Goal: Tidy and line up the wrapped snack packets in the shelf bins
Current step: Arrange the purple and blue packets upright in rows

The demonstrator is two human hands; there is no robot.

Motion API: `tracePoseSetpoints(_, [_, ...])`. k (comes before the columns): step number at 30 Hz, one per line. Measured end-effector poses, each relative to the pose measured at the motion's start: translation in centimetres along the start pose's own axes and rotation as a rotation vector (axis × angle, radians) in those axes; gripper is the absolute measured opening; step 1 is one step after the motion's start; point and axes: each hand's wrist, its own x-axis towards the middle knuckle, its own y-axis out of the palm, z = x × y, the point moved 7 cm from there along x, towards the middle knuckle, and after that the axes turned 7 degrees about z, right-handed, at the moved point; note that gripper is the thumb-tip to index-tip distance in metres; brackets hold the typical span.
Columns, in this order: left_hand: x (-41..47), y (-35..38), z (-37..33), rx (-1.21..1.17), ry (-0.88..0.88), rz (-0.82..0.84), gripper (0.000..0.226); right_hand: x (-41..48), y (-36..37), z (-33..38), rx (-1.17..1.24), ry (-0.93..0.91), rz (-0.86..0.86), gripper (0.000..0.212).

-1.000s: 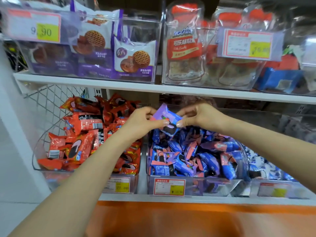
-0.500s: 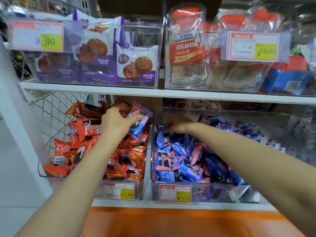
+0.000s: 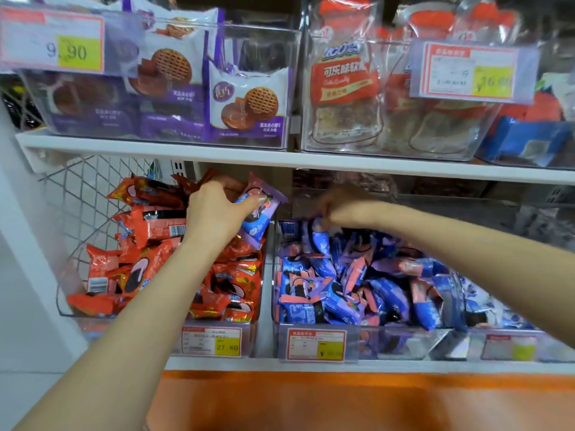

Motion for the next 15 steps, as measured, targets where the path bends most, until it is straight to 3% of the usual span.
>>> tracePoseSetpoints(2, [-0.1, 0.1, -0.3, -0.005, 0.005, 0.004, 0.036, -3.3, -1.1, -0.6, 0.02, -0.057, 0.02, 0.016])
tracePoseSetpoints(5, [-0.4, 0.5, -1.1, -0.006, 0.017, 0.02, 0.035, -8.2, -0.9, -1.4, 0.219, -0.171, 0.19, 0.016])
tracePoseSetpoints(7, [-0.7, 0.8, -1.7, -0.013, 0.012, 0.026, 0.039, -9.9, -0.1, -2.0, 0.101, -0.231, 0.209, 0.023])
tracePoseSetpoints(11, [-1.2, 1.3, -2.0, -0.03, -0.009, 0.019, 0.042, -11.1, 2.7, -1.6, -0.385, -0.355, 0.194, 0.023])
tracePoseSetpoints(13, [-1.5, 1.4, -2.0, -0.052, -0.03, 0.018, 0.038, -11.4, 3.2, -0.9, -0.409, -0.36, 0.276, 0.031])
tracePoseSetpoints(15, [-1.7, 1.5, -1.6, -0.103, -0.064, 0.017, 0.035, -10.8, 2.2, 0.2, -0.257, -0.362, 0.264, 0.038])
